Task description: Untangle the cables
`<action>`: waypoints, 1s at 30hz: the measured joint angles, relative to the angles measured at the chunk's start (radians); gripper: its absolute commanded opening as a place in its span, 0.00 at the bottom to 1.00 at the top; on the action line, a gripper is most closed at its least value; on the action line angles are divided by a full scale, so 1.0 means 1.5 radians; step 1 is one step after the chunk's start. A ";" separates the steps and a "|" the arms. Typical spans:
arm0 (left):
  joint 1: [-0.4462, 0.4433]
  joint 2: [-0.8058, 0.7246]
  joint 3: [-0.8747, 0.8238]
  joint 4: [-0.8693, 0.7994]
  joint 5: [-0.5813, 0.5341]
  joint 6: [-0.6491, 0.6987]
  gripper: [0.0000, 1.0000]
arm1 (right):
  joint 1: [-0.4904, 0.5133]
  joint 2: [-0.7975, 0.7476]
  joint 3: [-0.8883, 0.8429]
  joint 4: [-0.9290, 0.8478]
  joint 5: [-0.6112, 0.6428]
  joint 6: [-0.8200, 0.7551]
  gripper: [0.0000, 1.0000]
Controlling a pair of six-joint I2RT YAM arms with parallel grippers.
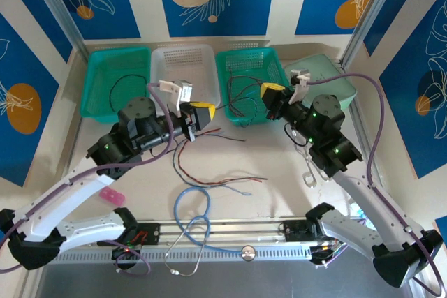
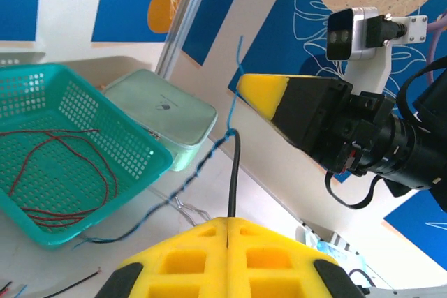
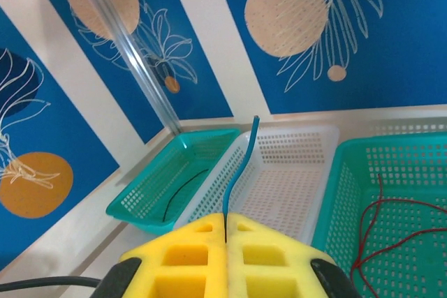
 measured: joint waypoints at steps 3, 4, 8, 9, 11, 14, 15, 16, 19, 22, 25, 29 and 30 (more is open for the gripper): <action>0.000 -0.019 -0.011 -0.008 -0.014 0.002 0.00 | -0.018 -0.011 0.000 -0.001 0.003 0.000 0.00; 0.000 -0.023 -0.016 -0.009 -0.017 0.002 0.00 | -0.023 -0.015 0.000 -0.001 0.003 0.000 0.00; 0.000 -0.037 -0.036 -0.018 -0.028 0.002 0.00 | -0.048 -0.026 0.007 -0.008 0.003 0.003 0.00; 0.000 -0.041 -0.040 -0.025 -0.032 0.002 0.00 | -0.052 -0.027 0.009 -0.008 0.003 0.003 0.00; 0.000 -0.052 -0.050 -0.034 -0.041 0.002 0.00 | -0.059 -0.028 0.009 -0.009 0.003 0.005 0.00; 0.003 -0.077 -0.059 -0.056 -0.061 0.002 0.00 | -0.071 -0.028 0.009 -0.012 0.000 0.008 0.00; 0.006 -0.087 -0.060 -0.065 -0.069 0.002 0.00 | -0.076 -0.028 0.009 -0.013 -0.002 0.008 0.00; 0.010 -0.094 -0.060 -0.071 -0.075 0.002 0.00 | -0.080 -0.028 0.010 -0.017 -0.002 0.008 0.00; 0.027 -0.117 -0.059 -0.096 -0.093 0.002 0.00 | -0.091 -0.029 0.015 -0.029 -0.002 0.007 0.00; 0.064 -0.133 -0.059 -0.132 -0.112 -0.001 0.00 | -0.118 -0.036 0.016 -0.043 -0.002 0.009 0.00; 0.114 -0.149 -0.060 -0.164 -0.123 -0.012 0.00 | -0.154 -0.049 0.016 -0.058 -0.002 0.019 0.00; 0.181 -0.182 -0.076 -0.186 -0.128 -0.031 0.00 | -0.187 -0.072 0.016 -0.072 -0.002 0.025 0.00; 0.197 -0.189 -0.081 -0.191 -0.128 -0.036 0.00 | -0.194 -0.079 0.016 -0.076 -0.002 0.025 0.00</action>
